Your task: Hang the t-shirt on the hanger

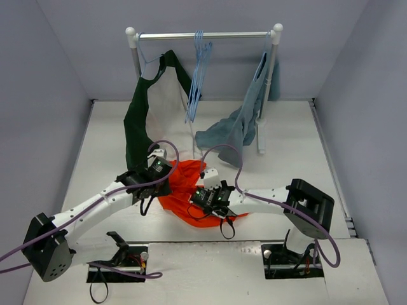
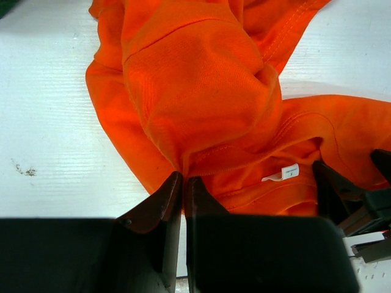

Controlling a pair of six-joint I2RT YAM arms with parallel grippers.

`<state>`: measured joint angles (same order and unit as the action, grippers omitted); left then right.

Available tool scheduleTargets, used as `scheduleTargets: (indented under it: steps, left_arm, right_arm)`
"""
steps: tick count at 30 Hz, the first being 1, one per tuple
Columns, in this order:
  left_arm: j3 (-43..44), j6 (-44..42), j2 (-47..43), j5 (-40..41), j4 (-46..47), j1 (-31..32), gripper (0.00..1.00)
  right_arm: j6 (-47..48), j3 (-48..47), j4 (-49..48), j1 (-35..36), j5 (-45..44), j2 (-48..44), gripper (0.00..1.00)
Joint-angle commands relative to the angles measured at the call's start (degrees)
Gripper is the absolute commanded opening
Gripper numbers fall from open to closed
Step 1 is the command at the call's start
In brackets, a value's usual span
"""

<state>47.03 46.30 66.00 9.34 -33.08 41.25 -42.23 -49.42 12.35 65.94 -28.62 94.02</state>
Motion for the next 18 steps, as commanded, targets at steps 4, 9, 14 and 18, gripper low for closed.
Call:
scheduleTargets:
  steps: [4,9,14,18]
  left_arm:
    - [-0.4,0.2,-1.5,1.3,2.0,0.3,0.00]
    - [-0.3,0.2,-1.1,1.1,2.1,0.3,0.00]
    - [0.3,-0.2,-1.2,1.5,1.9,0.3,0.00]
    - [1.3,-0.4,-1.4,1.4,1.7,0.3,0.00]
  right_arm:
    - [-2.8,2.3,1.5,-1.3,-4.1,-6.1,0.47]
    - [-2.7,2.3,1.6,-1.8,-4.8,-8.0,0.28]
    - [-2.1,1.3,2.1,-2.0,-5.6,-9.0,0.11]
    - [-1.3,0.8,2.6,-2.2,-5.7,-10.0,0.00]
